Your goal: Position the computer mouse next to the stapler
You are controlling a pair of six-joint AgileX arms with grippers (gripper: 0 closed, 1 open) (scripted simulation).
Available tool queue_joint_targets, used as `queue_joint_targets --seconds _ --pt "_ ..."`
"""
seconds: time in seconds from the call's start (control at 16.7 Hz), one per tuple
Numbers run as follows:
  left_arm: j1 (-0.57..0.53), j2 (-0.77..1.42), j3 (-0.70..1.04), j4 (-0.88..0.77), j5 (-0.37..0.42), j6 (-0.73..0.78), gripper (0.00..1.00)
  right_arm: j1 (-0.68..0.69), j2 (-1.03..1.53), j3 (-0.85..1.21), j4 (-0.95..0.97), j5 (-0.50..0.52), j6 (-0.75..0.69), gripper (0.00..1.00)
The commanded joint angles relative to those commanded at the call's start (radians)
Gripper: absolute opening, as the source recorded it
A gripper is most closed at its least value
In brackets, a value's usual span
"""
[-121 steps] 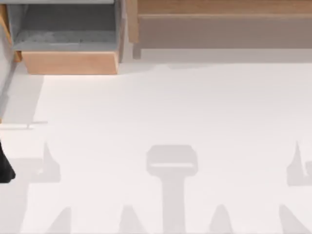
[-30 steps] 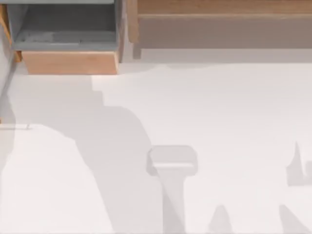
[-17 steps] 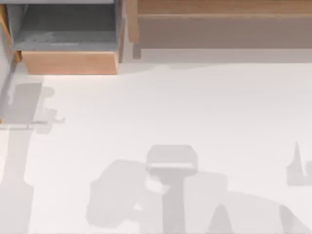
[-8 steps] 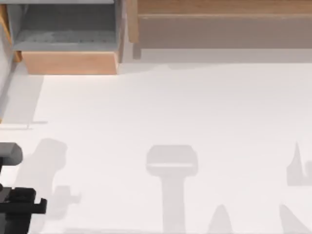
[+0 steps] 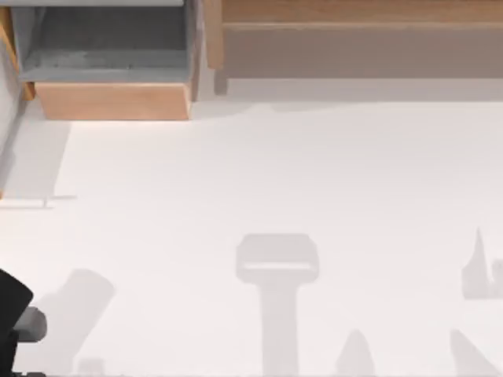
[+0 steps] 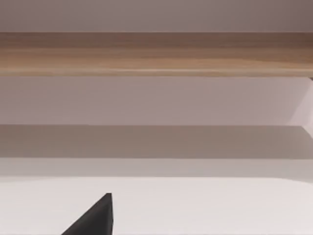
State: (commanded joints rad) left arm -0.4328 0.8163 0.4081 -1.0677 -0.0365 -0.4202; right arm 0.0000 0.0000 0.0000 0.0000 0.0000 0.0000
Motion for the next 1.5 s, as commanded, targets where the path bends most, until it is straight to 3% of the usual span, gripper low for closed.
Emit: queue_joint_targets --seconds 0.42,0.96,1.5 --pt "-0.001 -0.001 0.007 0.006 -0.003 0.003 0.0 0.0 0.0 0.0 0.0 0.0 0.0 1.0" --pt "-0.027 0.014 0.088 0.138 -0.069 -0.023 0.0 0.0 0.0 0.0 0.0 0.0 0.0 1.0" --pt "0.009 0.025 0.009 0.113 -0.01 0.014 0.0 0.0 0.0 0.0 0.0 0.0 0.0 1.0"
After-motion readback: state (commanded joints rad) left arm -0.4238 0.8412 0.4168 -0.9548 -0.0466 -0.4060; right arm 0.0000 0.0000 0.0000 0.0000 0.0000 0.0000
